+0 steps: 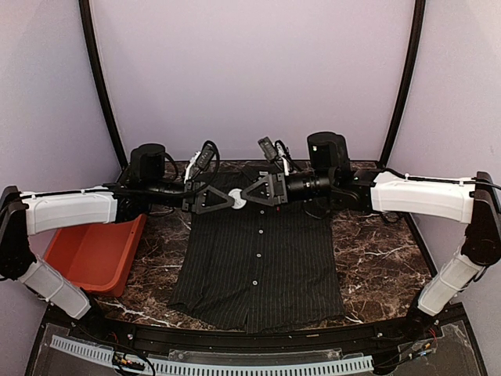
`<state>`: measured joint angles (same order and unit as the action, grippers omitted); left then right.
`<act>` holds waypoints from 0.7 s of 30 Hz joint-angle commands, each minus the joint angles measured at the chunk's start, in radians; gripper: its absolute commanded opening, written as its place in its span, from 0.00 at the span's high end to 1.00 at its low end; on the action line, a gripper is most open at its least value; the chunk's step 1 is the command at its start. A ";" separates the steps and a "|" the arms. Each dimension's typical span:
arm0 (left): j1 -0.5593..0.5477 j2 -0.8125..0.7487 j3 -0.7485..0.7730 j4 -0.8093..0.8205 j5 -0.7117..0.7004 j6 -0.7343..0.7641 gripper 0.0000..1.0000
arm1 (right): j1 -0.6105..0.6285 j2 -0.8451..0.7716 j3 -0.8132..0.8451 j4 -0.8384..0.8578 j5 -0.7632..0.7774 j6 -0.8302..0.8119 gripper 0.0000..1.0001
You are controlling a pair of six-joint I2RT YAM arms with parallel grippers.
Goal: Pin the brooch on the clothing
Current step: Pass from the left arm to the right, then hold the flattened clothing at the center of the board.
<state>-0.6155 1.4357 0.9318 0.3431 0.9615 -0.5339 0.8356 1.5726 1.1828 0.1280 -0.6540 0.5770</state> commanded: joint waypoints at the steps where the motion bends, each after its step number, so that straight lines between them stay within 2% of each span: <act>1: 0.014 -0.059 -0.002 -0.030 -0.012 0.034 0.51 | -0.006 -0.033 -0.012 0.019 0.044 -0.038 1.00; 3: 0.030 -0.080 -0.001 -0.065 -0.039 0.064 0.40 | -0.006 -0.044 -0.011 -0.007 0.077 -0.058 1.00; 6: 0.059 -0.113 0.013 -0.133 -0.108 0.134 0.32 | -0.006 -0.058 -0.001 -0.070 0.135 -0.097 1.00; 8: 0.079 -0.126 0.023 -0.193 -0.174 0.174 0.23 | -0.006 -0.065 0.009 -0.118 0.180 -0.121 1.00; 11: 0.132 -0.122 0.064 -0.330 -0.285 0.224 0.03 | -0.006 -0.066 0.040 -0.208 0.311 -0.155 1.00; 15: 0.211 -0.083 0.149 -0.507 -0.519 0.255 0.01 | -0.007 -0.055 0.063 -0.241 0.535 -0.182 1.00; 16: 0.222 -0.075 0.164 -0.528 -0.540 0.263 0.01 | -0.008 -0.043 0.077 -0.252 0.584 -0.185 1.00; 21: 0.276 0.036 0.261 -0.595 -0.668 0.344 0.01 | -0.033 0.061 0.194 -0.275 0.622 -0.219 1.00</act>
<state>-0.3630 1.3960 1.1236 -0.1226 0.4591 -0.2829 0.8272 1.5608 1.2804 -0.1238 -0.1444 0.4004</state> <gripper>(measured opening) 0.988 0.008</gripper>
